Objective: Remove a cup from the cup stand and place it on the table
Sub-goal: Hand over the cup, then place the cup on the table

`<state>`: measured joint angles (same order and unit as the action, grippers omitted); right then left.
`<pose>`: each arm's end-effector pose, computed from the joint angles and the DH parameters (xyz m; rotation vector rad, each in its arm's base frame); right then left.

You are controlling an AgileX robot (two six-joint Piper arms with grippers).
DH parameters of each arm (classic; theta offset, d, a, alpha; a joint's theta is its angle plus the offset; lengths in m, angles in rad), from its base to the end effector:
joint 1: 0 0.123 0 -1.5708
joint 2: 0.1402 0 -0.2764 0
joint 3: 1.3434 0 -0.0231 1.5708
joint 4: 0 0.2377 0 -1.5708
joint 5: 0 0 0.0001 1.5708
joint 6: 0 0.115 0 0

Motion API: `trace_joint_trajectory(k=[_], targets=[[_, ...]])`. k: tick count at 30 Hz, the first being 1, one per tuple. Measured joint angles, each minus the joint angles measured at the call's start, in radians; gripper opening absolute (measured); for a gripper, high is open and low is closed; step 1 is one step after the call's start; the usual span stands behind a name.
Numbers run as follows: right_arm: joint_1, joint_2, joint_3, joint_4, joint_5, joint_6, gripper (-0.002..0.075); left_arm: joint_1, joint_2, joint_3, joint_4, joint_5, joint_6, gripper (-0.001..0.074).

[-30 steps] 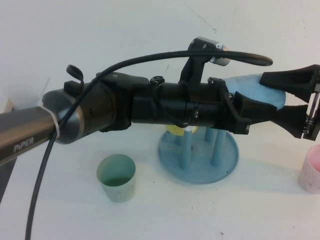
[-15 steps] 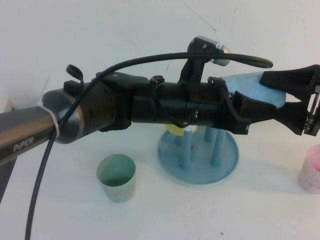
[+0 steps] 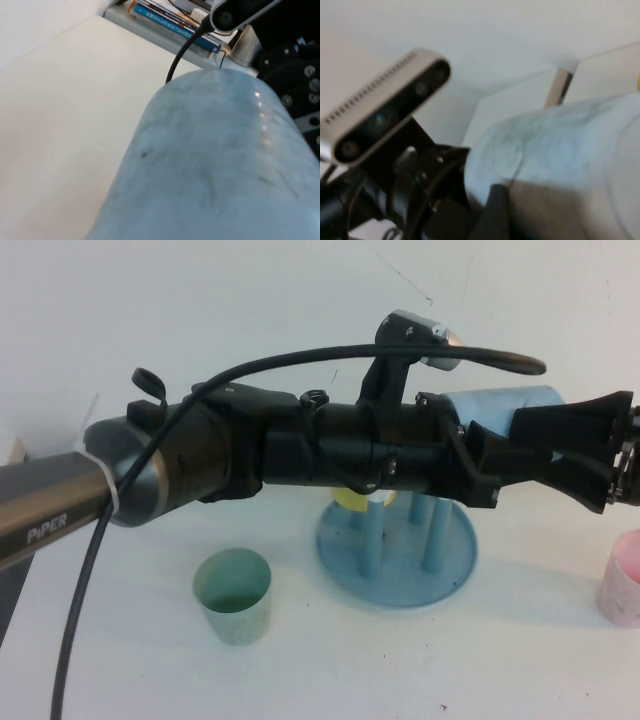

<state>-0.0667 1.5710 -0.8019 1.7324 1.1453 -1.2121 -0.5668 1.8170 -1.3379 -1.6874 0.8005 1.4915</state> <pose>0.2915 0.0842 0.2480 -0.0300 1.9894 1.4965 0.3021 -0.2895 0.2879 0.8842 1.7482 -1.2785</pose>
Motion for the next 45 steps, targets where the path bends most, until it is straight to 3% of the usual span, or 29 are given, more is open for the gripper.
trace_joint_trajectory(k=[7, 12, 19, 24, 26, 37, 45], targets=[[-0.088, 0.0, 0.0, -0.037, 0.015, -0.007, 0.0689, 0.003, 0.0, 0.0, 0.027, 0.006, -0.036, 0.0046], [-0.176, -0.012, 0.0, -0.037, 0.015, -0.003, 0.0691, 0.011, 0.0, 0.0, 0.215, 0.042, -0.14, 0.0037], [-0.186, -0.033, 0.0, -0.063, 0.015, -0.001, 0.0692, -0.015, -0.096, -0.01, 0.792, 0.099, -0.55, 0.0036], [-0.186, -0.033, 0.0, -0.067, 0.015, -0.013, 0.0692, -0.179, -0.147, -0.091, 1.436, 0.322, -0.974, 0.0035], [-0.186, -0.033, 0.0, -0.072, 0.015, -0.019, 0.0692, -0.233, -0.142, -0.103, 1.575, 0.388, -1.065, 0.0035], [-0.186, -0.033, 0.0, -0.136, 0.015, -0.023, 0.0692, -0.268, 0.0, -0.109, 1.768, 0.42, -1.211, 0.0032], [-0.186, -0.033, 0.0, -0.139, 0.015, -0.023, 0.0691, -0.268, 0.135, -0.109, 1.788, 0.412, -1.251, 0.0031]])
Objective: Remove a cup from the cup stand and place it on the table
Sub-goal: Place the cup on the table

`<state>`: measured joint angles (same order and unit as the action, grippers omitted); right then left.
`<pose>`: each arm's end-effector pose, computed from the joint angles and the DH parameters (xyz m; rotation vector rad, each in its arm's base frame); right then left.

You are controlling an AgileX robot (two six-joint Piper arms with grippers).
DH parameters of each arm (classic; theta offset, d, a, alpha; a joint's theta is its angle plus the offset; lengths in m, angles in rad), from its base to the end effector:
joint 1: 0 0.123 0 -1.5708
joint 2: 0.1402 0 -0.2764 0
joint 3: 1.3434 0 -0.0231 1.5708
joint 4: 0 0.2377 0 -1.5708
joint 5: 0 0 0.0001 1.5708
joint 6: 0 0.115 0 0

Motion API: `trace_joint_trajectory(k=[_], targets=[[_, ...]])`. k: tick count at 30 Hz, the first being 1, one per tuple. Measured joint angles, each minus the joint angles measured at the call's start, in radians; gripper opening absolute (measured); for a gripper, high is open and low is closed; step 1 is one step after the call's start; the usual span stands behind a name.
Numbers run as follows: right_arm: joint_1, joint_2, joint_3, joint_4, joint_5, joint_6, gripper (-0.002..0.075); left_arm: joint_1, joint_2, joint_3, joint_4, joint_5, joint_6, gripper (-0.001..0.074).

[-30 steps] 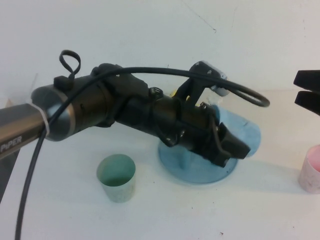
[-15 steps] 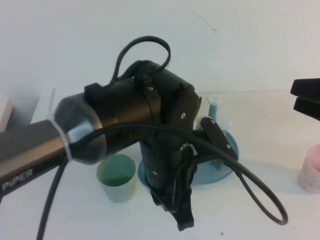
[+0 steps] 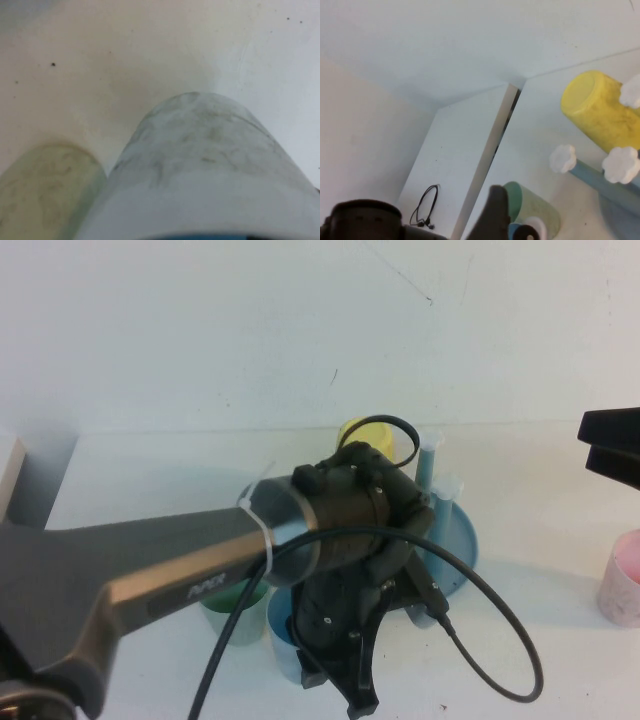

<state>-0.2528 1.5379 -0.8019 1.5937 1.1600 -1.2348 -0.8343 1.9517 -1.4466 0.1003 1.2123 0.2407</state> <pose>0.2887 0.0343 0.2468 -0.0220 2.0202 1.3176 0.2481 -0.2576 0.1731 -1.6415 -2.6387 -0.1651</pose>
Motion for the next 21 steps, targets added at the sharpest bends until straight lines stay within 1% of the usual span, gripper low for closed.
trace_joint_trajectory(k=[6, 16, 18, 19, 21], targets=[[0.0, 0.0, 0.0, -0.002, 0.0, 0.0, 0.0691, 0.0, 0.064, 0.0, 0.0, -0.006, -0.007, 0.0031], [0.0, 0.0, 0.0, -0.004, 0.001, 0.0, 0.0691, 0.0, 0.064, -0.002, -0.018, -0.017, -0.007, 0.0033], [0.0, 0.0, 0.0, -0.004, 0.001, 0.0, 0.0691, 0.002, 0.064, -0.002, -0.02, -0.017, -0.008, 0.005], [0.0, 0.0, 0.0, -0.004, 0.001, 0.0, 0.0691, 0.002, 0.064, -0.002, -0.026, -0.02, -0.008, 0.0073], [0.0, 0.0, 0.0, -0.004, 0.001, 0.0, 0.0691, 0.002, 0.068, -0.002, -0.033, -0.021, -0.016, 0.0155]])
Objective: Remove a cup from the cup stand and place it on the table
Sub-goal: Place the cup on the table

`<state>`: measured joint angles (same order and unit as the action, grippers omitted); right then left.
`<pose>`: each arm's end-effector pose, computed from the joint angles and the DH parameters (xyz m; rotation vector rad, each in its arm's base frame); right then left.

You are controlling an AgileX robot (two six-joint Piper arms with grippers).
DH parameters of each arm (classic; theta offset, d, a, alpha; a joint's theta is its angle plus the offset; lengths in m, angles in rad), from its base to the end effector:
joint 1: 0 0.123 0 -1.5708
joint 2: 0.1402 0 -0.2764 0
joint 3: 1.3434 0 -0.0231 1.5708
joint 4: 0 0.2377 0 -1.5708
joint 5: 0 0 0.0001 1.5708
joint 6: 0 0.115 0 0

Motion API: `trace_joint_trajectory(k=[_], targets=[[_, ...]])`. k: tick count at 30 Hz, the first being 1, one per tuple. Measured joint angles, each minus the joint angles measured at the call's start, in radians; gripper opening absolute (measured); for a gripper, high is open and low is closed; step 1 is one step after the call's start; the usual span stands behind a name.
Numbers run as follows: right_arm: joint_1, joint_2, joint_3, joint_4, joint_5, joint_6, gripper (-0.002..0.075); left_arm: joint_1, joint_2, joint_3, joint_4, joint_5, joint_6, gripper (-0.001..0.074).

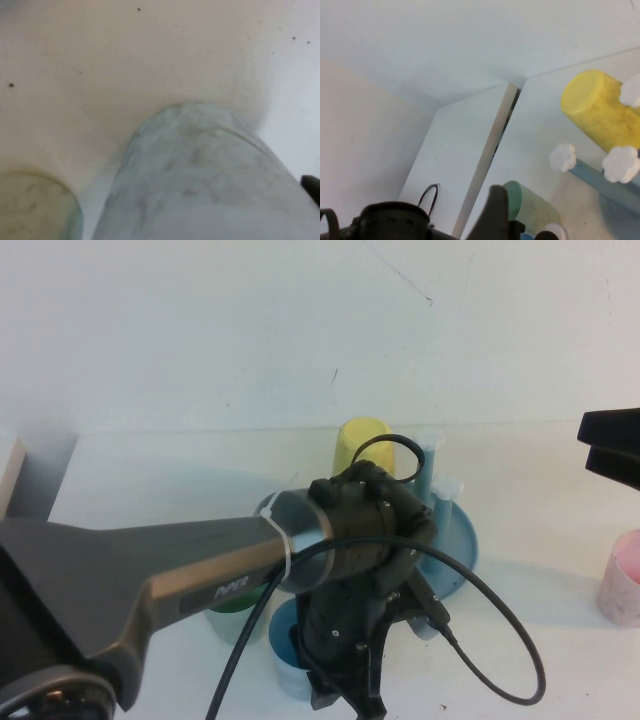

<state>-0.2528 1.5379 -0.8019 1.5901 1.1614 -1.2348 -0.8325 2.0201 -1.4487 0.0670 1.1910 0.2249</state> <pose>0.2884 0.0345 0.2466 -0.0259 2.0226 1.3178 0.2495 -0.2635 0.1484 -1.5790 -2.6178 -0.1367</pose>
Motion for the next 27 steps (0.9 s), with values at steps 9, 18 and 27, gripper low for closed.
trace_joint_trajectory(k=[9, 18, 27], targets=[[0.0, 0.0, 0.0, 0.0, 0.0, 0.0, 0.0691, 0.0, -0.003, -0.086, -0.01, 0.012, -0.064, 0.0449], [0.0, 0.0, 0.0, 0.0, 0.0, 0.0, 0.0691, 0.0, -0.143, -0.14, -0.036, 0.022, -0.08, 0.0424], [0.0, 0.0, 0.0, -0.033, 0.001, 0.0, 0.0691, 0.002, -0.414, -0.14, -0.001, 0.033, -0.087, 0.0058]])
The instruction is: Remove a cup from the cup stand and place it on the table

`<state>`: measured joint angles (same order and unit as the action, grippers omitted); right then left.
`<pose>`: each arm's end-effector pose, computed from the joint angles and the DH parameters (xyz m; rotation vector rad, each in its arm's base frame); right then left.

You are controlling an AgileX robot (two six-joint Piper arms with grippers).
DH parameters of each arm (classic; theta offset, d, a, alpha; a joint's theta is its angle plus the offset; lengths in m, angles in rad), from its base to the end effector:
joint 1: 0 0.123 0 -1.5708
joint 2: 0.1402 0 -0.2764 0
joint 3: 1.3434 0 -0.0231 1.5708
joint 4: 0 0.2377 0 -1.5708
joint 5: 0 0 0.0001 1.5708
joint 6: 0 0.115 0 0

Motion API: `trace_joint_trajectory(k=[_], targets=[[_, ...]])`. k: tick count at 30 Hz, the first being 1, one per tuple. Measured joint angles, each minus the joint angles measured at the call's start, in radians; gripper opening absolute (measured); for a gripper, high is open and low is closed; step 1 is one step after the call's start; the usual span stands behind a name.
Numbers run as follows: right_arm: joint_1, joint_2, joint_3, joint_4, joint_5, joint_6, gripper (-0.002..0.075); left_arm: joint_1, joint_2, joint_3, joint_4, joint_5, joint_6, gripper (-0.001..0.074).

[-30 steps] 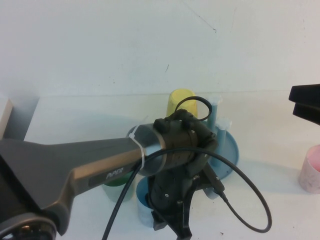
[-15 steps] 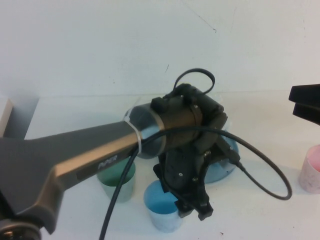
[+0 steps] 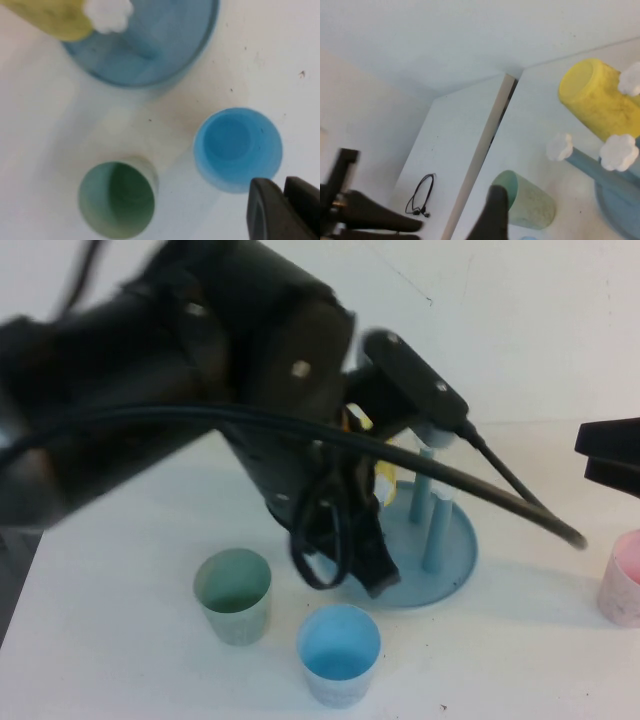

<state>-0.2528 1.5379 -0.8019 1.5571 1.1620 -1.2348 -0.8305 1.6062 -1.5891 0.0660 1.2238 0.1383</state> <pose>0.2863 0.0351 0.2439 -0.0540 2.0494 1.3066 0.2280 -0.2390 0.3299 1.2802 2.4055 -0.1100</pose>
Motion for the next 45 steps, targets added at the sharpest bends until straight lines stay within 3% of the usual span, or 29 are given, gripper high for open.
trace_joint_trajectory(k=[6, 13, 15, 18, 20, 21, 23, 26, 33, 45], targets=[[0.0, 0.0, 0.0, -0.008, 0.002, 0.0, 0.0691, 0.019, -0.3, 0.137, -0.073, -0.061, 0.002, 0.0005], [0.0, 0.0, 0.0, -0.015, 0.002, -0.01, 0.0685, 0.019, -0.726, 0.555, -0.31, -0.29, 0.075, 0.0001], [0.0, 0.0, 0.0, -0.017, 0.002, -0.017, 0.0643, 0.019, -0.849, 0.669, -0.344, -0.366, 0.072, 0.0], [0.0, 0.0, 0.0, -0.019, 0.002, -0.027, 0.0493, 0.019, -1.038, 0.829, -0.377, -0.52, 0.035, -0.0001], [0.0, 0.0, 0.0, -0.019, 0.002, -0.038, 0.0344, 0.019, -1.152, 0.926, -0.399, -0.604, -0.009, -0.0001], [0.0, 0.0, 0.0, -0.012, 0.002, -0.047, 0.0234, 0.019, -1.199, 0.962, -0.401, -0.628, -0.027, -0.0001], [0.0, -0.001, 0.0, 0.01, 0.002, -0.059, 0.0108, 0.019, -1.273, 1.034, -0.405, -0.668, -0.069, -0.0001], [0.0, -0.016, 0.0, 0.04, 0.002, -0.096, 0.0029, 0.019, -1.323, 1.102, -0.409, -0.69, -0.097, -0.0001], [0.0, -0.179, 0.0, 0.047, 0.002, -0.194, 0.0001, 0.019, -1.333, 1.195, -0.357, -0.787, -0.105, -0.0001], [0.0, -0.689, 0.0, -0.029, 0.047, -0.343, -0.0001, 0.019, -1.333, 1.482, -0.35, -1.234, -0.105, -0.0002]])
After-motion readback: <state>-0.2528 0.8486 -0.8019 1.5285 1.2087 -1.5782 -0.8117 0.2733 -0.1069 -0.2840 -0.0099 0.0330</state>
